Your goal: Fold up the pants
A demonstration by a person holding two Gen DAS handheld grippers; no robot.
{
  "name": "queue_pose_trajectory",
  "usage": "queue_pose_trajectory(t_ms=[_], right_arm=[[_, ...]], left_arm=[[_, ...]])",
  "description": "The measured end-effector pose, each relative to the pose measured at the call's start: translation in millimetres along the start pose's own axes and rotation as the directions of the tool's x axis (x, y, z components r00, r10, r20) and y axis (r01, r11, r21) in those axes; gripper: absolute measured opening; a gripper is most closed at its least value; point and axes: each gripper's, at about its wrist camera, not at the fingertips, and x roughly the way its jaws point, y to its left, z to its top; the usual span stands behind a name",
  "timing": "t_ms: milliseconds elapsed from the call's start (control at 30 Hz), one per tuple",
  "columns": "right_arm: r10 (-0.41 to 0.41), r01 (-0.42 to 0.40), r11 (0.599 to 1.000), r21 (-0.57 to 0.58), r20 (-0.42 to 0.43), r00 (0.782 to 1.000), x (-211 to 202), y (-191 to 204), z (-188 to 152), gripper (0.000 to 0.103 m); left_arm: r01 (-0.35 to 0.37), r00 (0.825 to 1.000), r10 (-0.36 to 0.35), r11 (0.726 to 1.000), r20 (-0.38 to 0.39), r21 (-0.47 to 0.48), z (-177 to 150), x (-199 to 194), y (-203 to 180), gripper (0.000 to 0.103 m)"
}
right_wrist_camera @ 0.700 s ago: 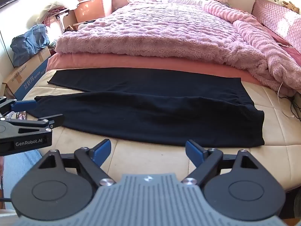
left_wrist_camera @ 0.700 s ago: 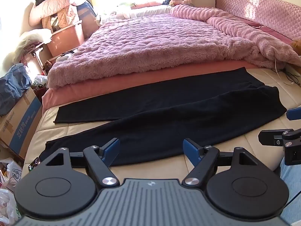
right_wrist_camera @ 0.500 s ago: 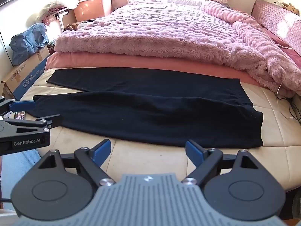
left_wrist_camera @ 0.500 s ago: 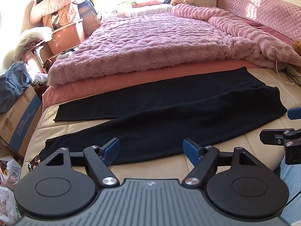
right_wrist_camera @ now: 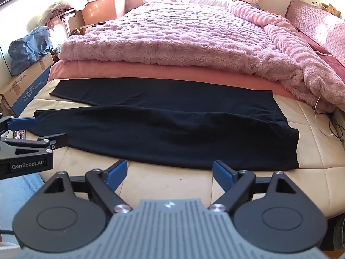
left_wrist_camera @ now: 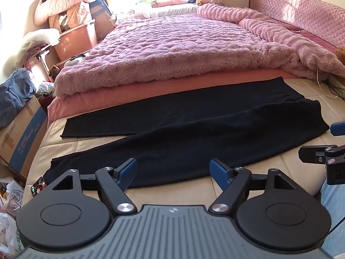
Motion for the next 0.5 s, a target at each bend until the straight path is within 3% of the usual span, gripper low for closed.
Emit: queue_pose_trajectory(t_ms=[500], right_arm=[[-0.004,0.004,1.0,-0.001,-0.003,1.0,0.9,0.0,0.1,0.082]], left_arm=[[0.003,1.0,-0.003,1.0,-0.003,0.0,1.3,0.2,1.1,0.09]])
